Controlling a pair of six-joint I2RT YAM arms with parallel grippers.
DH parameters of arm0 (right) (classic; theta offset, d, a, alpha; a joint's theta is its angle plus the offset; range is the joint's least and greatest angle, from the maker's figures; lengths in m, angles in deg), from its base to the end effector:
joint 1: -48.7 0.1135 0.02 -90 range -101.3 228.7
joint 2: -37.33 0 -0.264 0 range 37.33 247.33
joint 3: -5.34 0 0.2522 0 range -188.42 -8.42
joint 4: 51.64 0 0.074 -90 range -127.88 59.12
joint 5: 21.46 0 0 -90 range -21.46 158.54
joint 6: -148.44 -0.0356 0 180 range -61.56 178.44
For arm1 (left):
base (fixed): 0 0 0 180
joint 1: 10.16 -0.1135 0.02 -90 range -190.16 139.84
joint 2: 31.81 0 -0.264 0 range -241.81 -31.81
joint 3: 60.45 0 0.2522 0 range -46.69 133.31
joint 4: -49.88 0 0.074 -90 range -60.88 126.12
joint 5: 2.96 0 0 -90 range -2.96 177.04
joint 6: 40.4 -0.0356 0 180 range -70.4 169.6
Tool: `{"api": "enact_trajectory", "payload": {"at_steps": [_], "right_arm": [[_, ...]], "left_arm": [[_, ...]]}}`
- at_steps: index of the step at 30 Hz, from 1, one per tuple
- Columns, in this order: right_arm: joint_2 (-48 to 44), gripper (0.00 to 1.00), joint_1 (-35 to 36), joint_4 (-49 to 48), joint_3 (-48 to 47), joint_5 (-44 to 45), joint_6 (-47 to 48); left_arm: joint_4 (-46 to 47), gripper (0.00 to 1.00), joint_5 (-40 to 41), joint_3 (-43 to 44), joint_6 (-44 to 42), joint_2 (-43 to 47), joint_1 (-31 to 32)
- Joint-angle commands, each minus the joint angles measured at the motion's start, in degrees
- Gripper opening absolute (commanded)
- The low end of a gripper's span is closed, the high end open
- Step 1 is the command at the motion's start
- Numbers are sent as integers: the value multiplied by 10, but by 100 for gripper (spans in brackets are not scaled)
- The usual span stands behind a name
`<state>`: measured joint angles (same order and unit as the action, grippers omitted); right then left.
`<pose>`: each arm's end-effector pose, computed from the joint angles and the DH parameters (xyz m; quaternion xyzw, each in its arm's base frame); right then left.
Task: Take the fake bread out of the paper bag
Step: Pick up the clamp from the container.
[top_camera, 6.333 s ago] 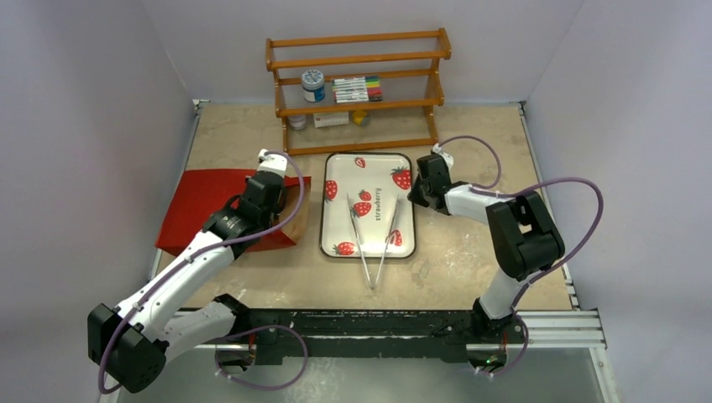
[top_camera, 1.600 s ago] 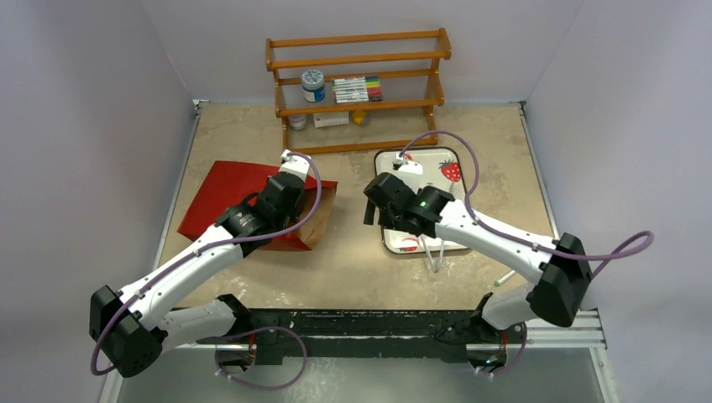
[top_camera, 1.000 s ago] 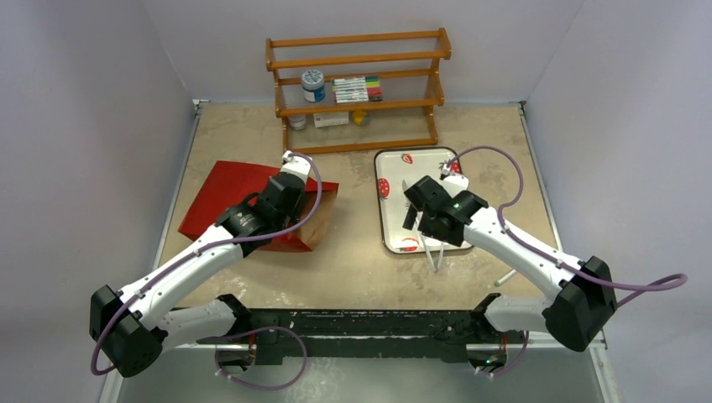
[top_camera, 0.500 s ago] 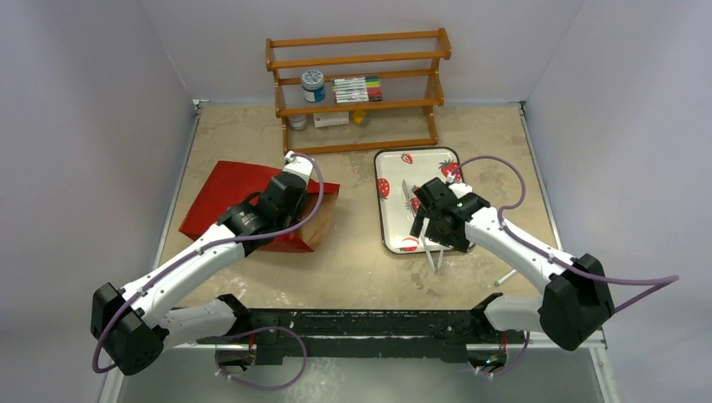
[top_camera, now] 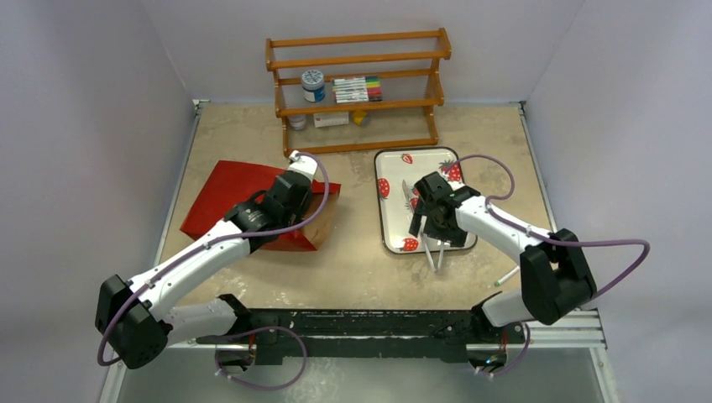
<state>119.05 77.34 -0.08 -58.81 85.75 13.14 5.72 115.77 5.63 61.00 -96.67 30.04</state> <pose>0.2340 0.1158 0.1977 0.1677 0.9582 -0.0099 0.2316 0.1921 -0.1399 0.2862 0.1249 0.8849 0.0365 0.4472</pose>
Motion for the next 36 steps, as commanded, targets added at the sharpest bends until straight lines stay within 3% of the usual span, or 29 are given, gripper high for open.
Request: {"api": "enact_trajectory", "payload": {"at_steps": [1,14,26,36], "right_arm": [[13,100,-22,-27,-11,-5,31],[63,97,-56,-96,-23,-24,91],[37,76,-56,-118,-10,-42,106],[-16,67,-55,-126,21,-52,117]], "left_arm": [[30,0,-4,31,-1,-5,1],[14,0,-10,34,4,-8,1],[-90,0,1,62,103,-39,3],[-123,0,36,51,180,-34,32]]}}
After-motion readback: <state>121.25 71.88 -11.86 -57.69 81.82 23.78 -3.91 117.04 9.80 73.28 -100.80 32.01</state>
